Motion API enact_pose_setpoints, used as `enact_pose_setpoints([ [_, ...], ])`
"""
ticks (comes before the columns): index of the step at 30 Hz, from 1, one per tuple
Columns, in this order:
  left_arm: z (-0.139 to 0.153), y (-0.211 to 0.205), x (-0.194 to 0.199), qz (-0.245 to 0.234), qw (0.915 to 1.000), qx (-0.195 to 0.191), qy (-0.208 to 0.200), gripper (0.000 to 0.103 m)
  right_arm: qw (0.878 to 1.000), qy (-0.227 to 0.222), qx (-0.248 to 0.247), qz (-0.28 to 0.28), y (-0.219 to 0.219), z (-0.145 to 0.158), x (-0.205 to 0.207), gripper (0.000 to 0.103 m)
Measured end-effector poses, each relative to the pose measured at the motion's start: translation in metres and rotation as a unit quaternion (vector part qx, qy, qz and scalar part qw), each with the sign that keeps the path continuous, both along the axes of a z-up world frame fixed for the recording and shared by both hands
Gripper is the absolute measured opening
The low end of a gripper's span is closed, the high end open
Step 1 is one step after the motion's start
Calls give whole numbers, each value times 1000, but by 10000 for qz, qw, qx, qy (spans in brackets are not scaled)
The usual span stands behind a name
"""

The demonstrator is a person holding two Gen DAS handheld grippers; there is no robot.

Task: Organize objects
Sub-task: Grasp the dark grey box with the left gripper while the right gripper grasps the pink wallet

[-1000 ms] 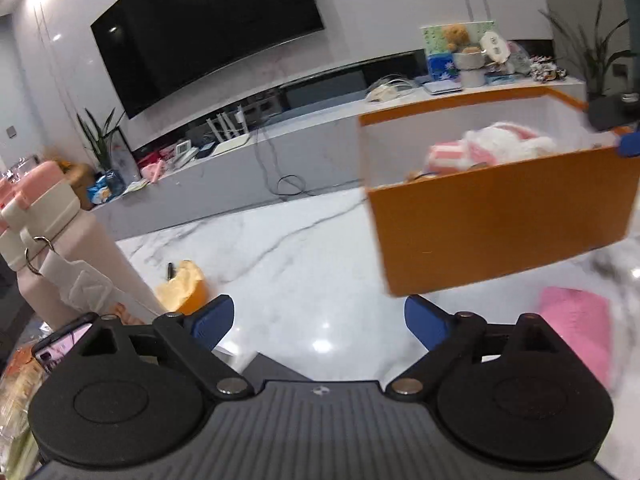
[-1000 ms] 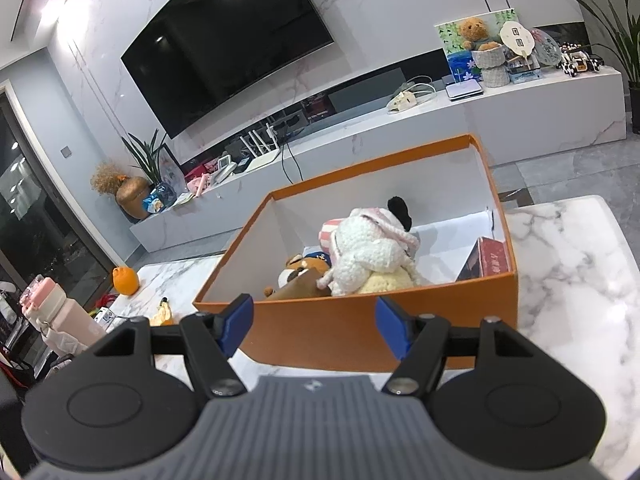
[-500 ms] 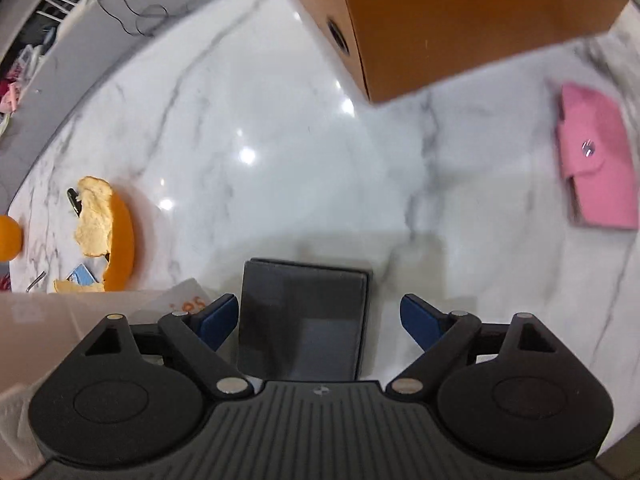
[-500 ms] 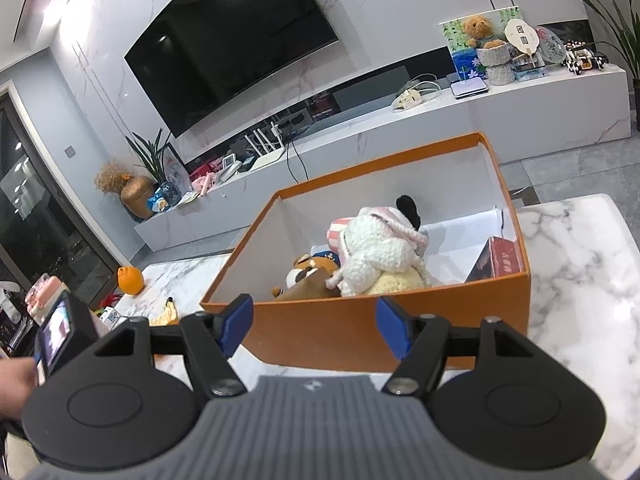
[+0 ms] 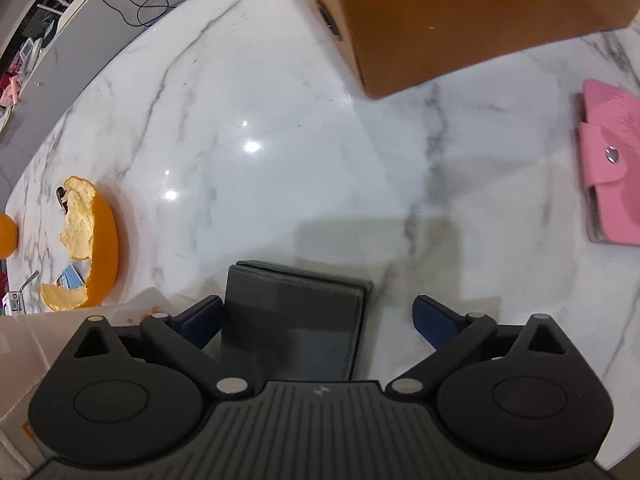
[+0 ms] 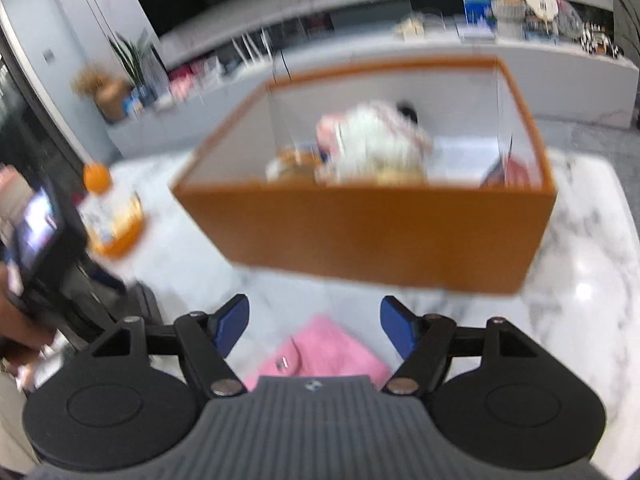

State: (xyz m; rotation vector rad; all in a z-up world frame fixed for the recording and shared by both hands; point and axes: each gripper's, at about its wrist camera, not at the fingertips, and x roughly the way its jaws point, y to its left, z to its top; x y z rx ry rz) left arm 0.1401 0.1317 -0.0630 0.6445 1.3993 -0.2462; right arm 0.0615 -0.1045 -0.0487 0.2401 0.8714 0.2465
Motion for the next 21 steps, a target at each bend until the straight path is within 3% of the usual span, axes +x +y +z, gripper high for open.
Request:
enact_pose_setpoints([
  [4, 4, 1, -5, 19, 9999, -164, 34, 103, 9988, 465, -131, 99, 11, -21, 2, 74],
  [12, 19, -28, -20, -173, 9971, -732, 124, 103, 9975, 629, -311, 82, 18, -33, 0, 74],
  [17, 25, -27, -17, -205, 9986, -473, -139, 103, 9971, 654, -379, 64, 28, -39, -2, 80],
  [21, 20, -23, -17, -263, 9993, -275, -37, 103, 9970, 537, -554, -79, 40, -42, -5, 85],
])
